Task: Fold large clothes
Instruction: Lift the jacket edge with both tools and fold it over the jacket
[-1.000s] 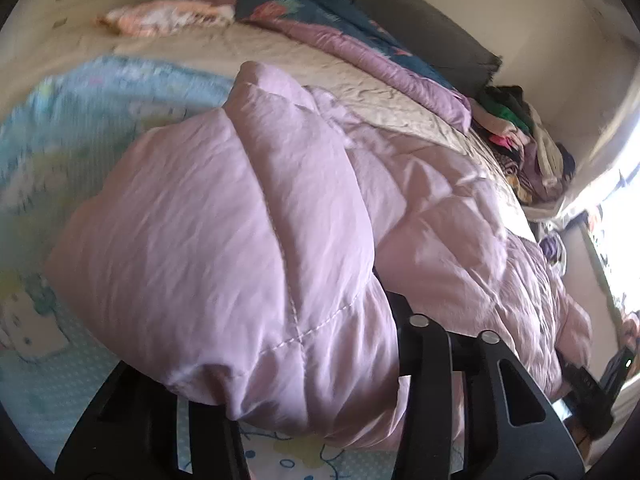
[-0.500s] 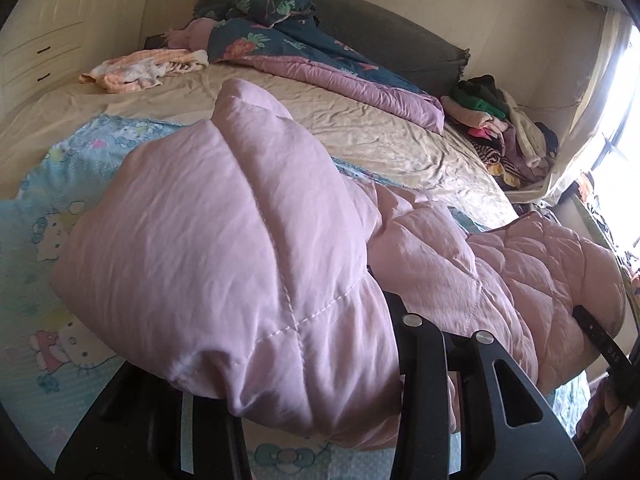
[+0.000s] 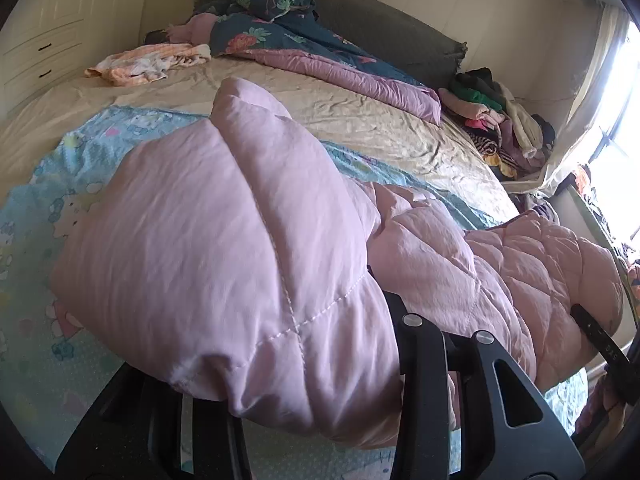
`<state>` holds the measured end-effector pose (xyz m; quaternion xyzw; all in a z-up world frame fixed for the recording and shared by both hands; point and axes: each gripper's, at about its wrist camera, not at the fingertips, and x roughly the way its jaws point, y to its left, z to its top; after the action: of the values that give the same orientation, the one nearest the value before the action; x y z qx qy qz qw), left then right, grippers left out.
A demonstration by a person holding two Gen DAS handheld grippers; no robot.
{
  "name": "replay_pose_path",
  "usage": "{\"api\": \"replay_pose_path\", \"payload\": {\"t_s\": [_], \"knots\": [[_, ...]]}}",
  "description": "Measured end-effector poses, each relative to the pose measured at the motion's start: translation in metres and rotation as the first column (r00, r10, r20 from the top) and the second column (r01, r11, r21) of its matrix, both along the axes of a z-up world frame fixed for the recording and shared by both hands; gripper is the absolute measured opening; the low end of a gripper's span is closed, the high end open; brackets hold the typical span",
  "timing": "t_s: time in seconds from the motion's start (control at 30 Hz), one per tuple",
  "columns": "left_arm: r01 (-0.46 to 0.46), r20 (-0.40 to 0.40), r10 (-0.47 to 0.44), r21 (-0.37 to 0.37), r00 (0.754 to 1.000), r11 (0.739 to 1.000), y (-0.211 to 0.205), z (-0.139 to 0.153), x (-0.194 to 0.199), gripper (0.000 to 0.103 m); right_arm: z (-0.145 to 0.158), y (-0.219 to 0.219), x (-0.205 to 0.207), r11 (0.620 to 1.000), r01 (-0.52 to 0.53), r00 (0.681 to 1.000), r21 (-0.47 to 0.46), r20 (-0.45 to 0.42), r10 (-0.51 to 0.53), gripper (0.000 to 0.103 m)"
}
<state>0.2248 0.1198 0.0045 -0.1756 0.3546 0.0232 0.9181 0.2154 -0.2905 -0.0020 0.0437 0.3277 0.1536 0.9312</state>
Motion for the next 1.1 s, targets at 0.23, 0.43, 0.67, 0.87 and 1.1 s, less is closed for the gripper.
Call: {"api": "replay_pose_path", "payload": {"t_s": [0.23,0.43,0.67,0.87,1.1], "knots": [[0.001,-0.006,-0.001,-0.002,1.0,1.0,0.001,-0.003,-0.016,0.03,-0.001,0.001,-0.013,1.0,0.008,1.0,0.002,-0.012,-0.008,0.028],[0.002,-0.011,-0.002,-0.005,1.0,1.0,0.001,-0.007,-0.027,0.03,-0.001,0.004,-0.022,1.0,0.012,1.0,0.002,-0.02,-0.012,0.028],[0.007,-0.013,-0.007,-0.007,1.0,1.0,0.004,-0.009,-0.036,0.031,-0.002,0.006,-0.029,1.0,0.018,0.999,-0.001,-0.028,-0.018,0.028],[0.014,-0.012,-0.014,-0.004,1.0,1.0,0.004,-0.013,-0.051,0.031,-0.003,0.007,-0.038,1.0,0.024,0.999,-0.005,-0.031,-0.024,0.028],[0.022,-0.01,-0.022,-0.001,1.0,1.0,0.004,-0.016,-0.066,0.031,-0.01,0.007,-0.055,1.0,0.029,0.999,-0.008,-0.031,-0.029,0.028]]}}
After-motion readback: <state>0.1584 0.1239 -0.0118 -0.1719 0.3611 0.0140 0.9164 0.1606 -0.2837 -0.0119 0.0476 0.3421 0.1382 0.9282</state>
